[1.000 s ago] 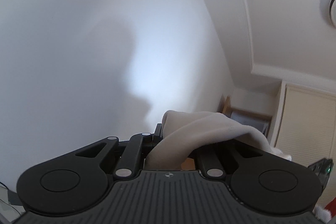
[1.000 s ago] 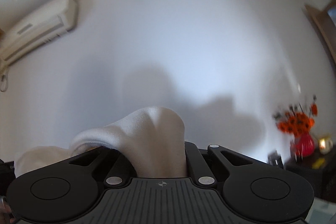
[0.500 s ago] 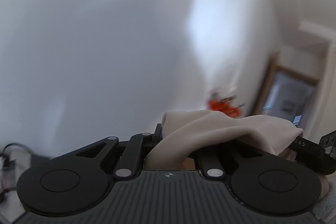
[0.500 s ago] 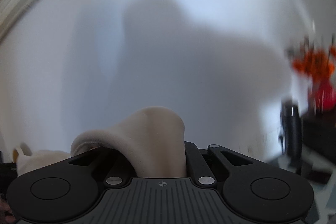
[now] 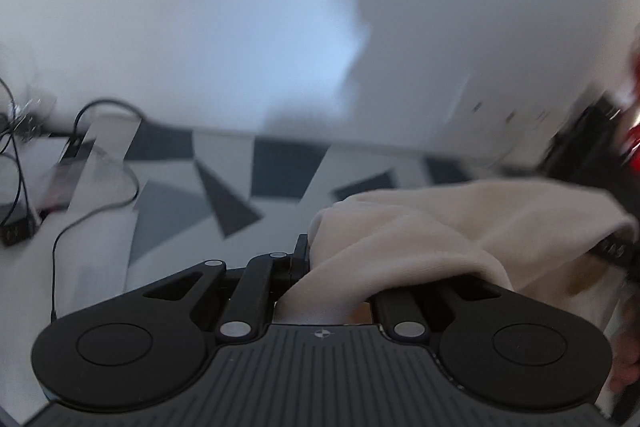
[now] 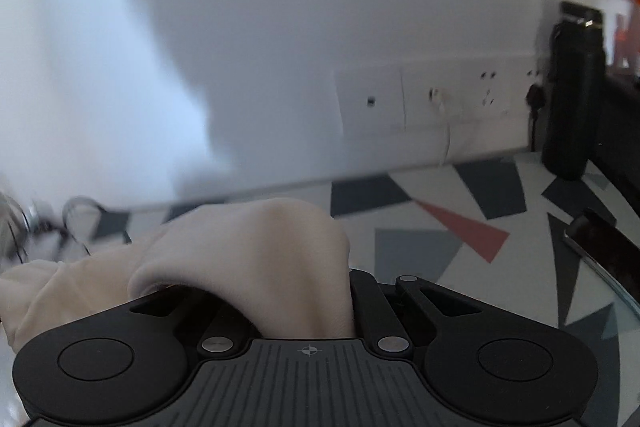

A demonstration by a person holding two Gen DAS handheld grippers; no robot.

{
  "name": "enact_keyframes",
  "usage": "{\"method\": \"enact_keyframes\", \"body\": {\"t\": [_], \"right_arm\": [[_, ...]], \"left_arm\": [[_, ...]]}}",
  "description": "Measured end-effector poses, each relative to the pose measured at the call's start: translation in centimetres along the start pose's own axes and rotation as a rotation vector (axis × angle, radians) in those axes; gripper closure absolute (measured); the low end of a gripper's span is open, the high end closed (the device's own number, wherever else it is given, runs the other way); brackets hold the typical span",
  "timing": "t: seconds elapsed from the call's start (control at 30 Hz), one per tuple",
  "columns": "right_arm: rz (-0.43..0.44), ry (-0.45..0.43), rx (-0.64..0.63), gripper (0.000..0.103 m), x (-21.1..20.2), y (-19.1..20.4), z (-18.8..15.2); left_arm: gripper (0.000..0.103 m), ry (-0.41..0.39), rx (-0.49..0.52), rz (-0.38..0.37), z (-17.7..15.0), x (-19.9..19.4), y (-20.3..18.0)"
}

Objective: Fold clothes
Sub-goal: 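Lower the cream sweatshirt onto the table with both grippers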

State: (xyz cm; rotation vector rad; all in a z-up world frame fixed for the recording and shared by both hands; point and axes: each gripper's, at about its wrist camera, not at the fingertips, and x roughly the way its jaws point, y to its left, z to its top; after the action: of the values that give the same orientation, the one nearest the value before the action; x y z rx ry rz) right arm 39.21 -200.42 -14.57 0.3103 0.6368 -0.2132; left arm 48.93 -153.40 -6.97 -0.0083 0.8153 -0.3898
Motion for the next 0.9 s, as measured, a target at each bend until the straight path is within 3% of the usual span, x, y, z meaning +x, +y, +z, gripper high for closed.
{"method": "enact_keyframes", "body": {"t": [0.2,0.47,0.6,0.9], "right_arm": [[0.008,0.075,-0.029,0.099,4.4,-1.7,-1.7],[0.02,0.128,-0.063,0.099,5.7,-2.1,-3.8],[0.021,0.137,-0.088,0.098,5.6,-1.8,-4.8],[0.048,0.138,-0.128,0.098,3.2,-1.6,-7.5]], "left_arm": [[0.092,0.095,0.017,0.087,-2.1,3.5,0.2],[0.092,0.166,0.075,0.157,-3.8,5.4,-0.8],[0.091,0.183,0.1,0.162,-4.6,5.7,-0.4],[0.091,0.194,0.053,0.122,-7.2,3.4,0.8]]}}
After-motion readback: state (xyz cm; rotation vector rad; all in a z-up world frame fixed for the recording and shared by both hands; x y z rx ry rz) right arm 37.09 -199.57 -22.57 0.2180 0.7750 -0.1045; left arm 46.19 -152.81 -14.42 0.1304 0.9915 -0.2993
